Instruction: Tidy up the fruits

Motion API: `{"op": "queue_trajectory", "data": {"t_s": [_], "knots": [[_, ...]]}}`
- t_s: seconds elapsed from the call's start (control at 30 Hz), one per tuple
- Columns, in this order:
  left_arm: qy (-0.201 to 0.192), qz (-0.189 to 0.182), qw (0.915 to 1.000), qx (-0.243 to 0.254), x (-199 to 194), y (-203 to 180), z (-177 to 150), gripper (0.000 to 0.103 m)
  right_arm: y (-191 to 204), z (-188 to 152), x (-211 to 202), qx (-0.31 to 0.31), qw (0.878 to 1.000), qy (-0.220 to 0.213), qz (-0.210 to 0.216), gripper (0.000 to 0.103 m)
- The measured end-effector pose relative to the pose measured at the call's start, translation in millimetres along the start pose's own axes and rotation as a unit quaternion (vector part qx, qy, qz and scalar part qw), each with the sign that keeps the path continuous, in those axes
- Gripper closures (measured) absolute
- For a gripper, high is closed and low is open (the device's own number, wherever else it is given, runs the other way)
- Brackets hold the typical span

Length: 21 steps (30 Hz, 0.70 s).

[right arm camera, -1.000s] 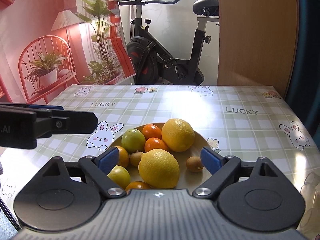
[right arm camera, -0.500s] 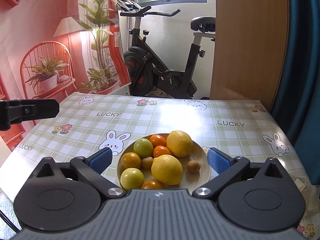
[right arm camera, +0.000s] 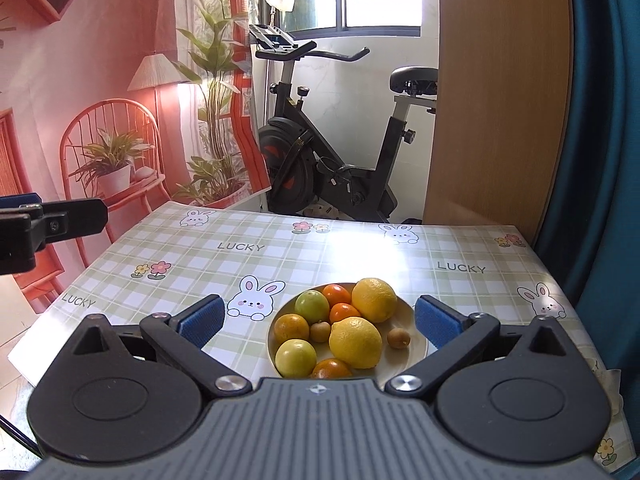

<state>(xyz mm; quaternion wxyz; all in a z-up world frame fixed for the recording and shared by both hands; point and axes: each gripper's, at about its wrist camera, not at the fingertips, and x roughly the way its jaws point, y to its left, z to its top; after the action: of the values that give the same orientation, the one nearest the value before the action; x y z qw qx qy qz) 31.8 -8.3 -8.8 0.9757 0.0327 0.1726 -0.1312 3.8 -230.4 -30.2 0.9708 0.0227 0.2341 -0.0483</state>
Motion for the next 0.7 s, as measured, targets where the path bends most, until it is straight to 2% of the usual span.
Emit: {"op": "queue_trajectory", "data": {"t_s": [0.17, 0.7], "knots": [[0.005, 0.013, 0.9999, -0.009, -3.1, 3.0, -2.8, 0.005, 1.2, -1.3, -4.9, 0.004, 1.0, -0.005, 0.008, 0.0], [0.014, 0.013, 0.9998, -0.004, -4.2, 0.2, -5.4, 0.005, -2.5, -4.8, -8.8, 0.011, 1.0, 0.0, 0.025, 0.0]]}}
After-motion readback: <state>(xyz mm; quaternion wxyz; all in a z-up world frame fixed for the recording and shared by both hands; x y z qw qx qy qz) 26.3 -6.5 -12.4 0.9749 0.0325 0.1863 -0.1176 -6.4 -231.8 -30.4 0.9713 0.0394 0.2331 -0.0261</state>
